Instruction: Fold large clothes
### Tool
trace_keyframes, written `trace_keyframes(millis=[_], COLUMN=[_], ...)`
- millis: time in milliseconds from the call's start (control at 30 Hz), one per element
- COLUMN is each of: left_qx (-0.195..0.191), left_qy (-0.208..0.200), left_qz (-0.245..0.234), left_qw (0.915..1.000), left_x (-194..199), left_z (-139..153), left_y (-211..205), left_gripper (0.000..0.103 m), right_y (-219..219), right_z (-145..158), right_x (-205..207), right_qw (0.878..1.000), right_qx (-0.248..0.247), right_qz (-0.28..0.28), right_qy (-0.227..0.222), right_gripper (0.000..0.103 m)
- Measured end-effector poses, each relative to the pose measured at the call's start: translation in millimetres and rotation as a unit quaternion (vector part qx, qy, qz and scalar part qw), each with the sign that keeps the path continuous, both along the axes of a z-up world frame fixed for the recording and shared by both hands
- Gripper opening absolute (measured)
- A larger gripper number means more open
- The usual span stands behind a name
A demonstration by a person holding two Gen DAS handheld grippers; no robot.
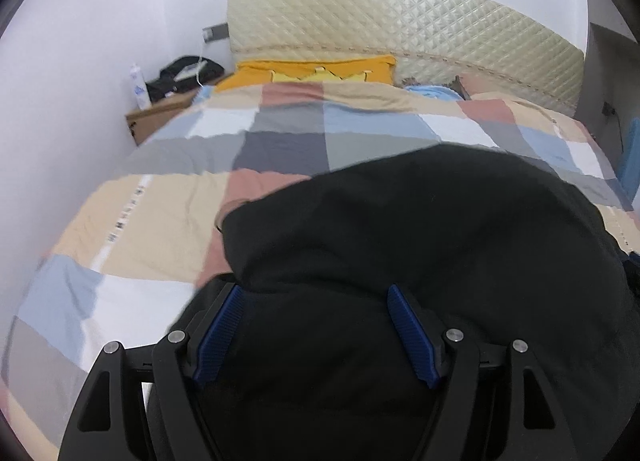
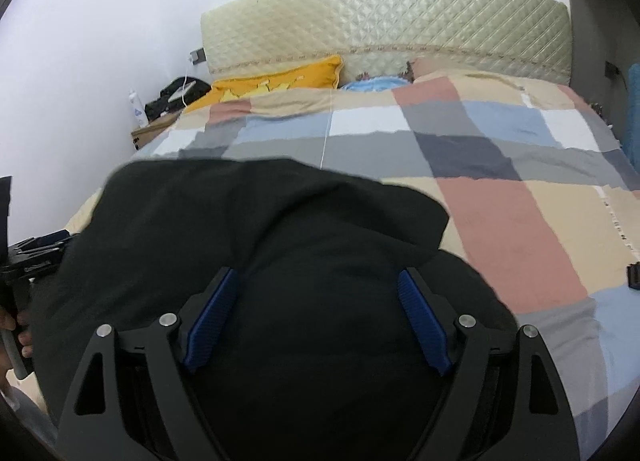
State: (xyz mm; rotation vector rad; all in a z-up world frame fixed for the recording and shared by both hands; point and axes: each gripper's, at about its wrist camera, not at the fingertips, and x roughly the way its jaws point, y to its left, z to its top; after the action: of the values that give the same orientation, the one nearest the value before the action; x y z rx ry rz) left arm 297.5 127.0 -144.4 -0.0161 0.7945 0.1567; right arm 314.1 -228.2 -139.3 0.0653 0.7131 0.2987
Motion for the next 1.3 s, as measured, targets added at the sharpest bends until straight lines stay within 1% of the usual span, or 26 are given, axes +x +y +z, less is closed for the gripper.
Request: trace_keyframes(millis=[67, 167, 233, 300, 333, 367, 433, 467, 533, 633, 700, 833, 967, 1133, 1200, 1233, 1300], left_qx=[0.005, -0.006, -0.004, -0.001, -0.003, -0.002, 0.008, 0.028, 0.047, 0.02, 0.018, 0.029, 0.012, -0.003, -0.008, -0.013, -0.027], left_qy=[-0.017, -0.053, -0.069, -0.083, -0.093, -0.098, -0.112, -0.114, -0.118, -0.126, -0.128, -0.134, -0.147, -0.155, -0.156, -0.155, -0.145], left_qz=[0.003, 0.011, 0.021, 0.021, 0.018, 0.017, 0.016, 0.021, 0.023, 0.012, 0.011, 0.005, -0.004, -0.023, -0.021, -0.018, -0.029], left_qw=[0.9998, 0.9985, 0.9974, 0.9963, 0.9955, 0.995, 0.9936, 0.9928, 0.9916, 0.9918, 0.9916, 0.9906, 0.9891, 0.9877, 0.9875, 0.9877, 0.9887], left_x=[-9.6, -34.6, -52.4, -71.0, -84.2, -91.9, -113.2, -125.6, -144.7, -175.7, -192.7, -231.4, -265.5, -294.9, -306.8, -312.7, -319.4], left_z=[15.1, 51.9, 75.7, 99.5, 114.1, 123.5, 146.7, 158.5, 175.4, 197.3, 206.4, 219.2, 228.6, 233.4, 233.1, 231.5, 225.0], left_y=[-3.0, -6.5, -10.0, -15.8, -19.3, -21.2, -28.3, -34.6, -42.7, -47.7, -50.8, -58.9, -65.6, -74.3, -77.7, -79.1, -83.8], left_gripper=[0.074, 0.074, 0.075, 0.079, 0.084, 0.086, 0.087, 0.087, 0.087, 0.087, 0.087, 0.087, 0.087, 0.087, 0.087, 0.087, 0.087], right_y=[-2.7, -6.1, -8.3, -9.9, -10.0, -9.6, -5.4, -2.9, 0.9, 1.8, 2.5, -0.6, -10.5, -12.1, -11.9, -11.4, -6.9], right_z=[18.4, 53.8, 80.3, 99.6, 112.4, 120.2, 140.2, 151.4, 174.1, 201.1, 213.1, 226.4, 230.7, 225.0, 221.3, 219.3, 213.1], right_x=[-14.4, -38.8, -61.1, -78.2, -91.8, -99.9, -120.1, -131.9, -156.0, -188.6, -210.4, -253.1, -289.4, -318.5, -326.1, -329.5, -337.1], right_qw=[1.0, 0.998, 0.996, 0.995, 0.994, 0.993, 0.991, 0.99, 0.987, 0.982, 0.979, 0.977, 0.975, 0.974, 0.974, 0.974, 0.976], right_qx=[0.001, 0.001, 0.007, 0.016, 0.021, 0.022, 0.018, 0.016, 0.021, 0.029, 0.032, 0.033, 0.049, 0.057, 0.064, 0.067, 0.063], right_qz=[-0.003, -0.009, -0.015, -0.022, -0.026, -0.026, -0.027, -0.028, -0.023, -0.018, -0.014, -0.001, -0.008, -0.015, -0.017, -0.019, -0.02], right_qy=[-0.02, -0.057, -0.084, -0.099, -0.109, -0.115, -0.131, -0.141, -0.16, -0.187, -0.202, -0.209, -0.219, -0.221, -0.217, -0.215, -0.209], right_gripper=[0.082, 0.082, 0.083, 0.083, 0.083, 0.083, 0.083, 0.083, 0.083, 0.086, 0.087, 0.087, 0.087, 0.088, 0.089, 0.089, 0.089])
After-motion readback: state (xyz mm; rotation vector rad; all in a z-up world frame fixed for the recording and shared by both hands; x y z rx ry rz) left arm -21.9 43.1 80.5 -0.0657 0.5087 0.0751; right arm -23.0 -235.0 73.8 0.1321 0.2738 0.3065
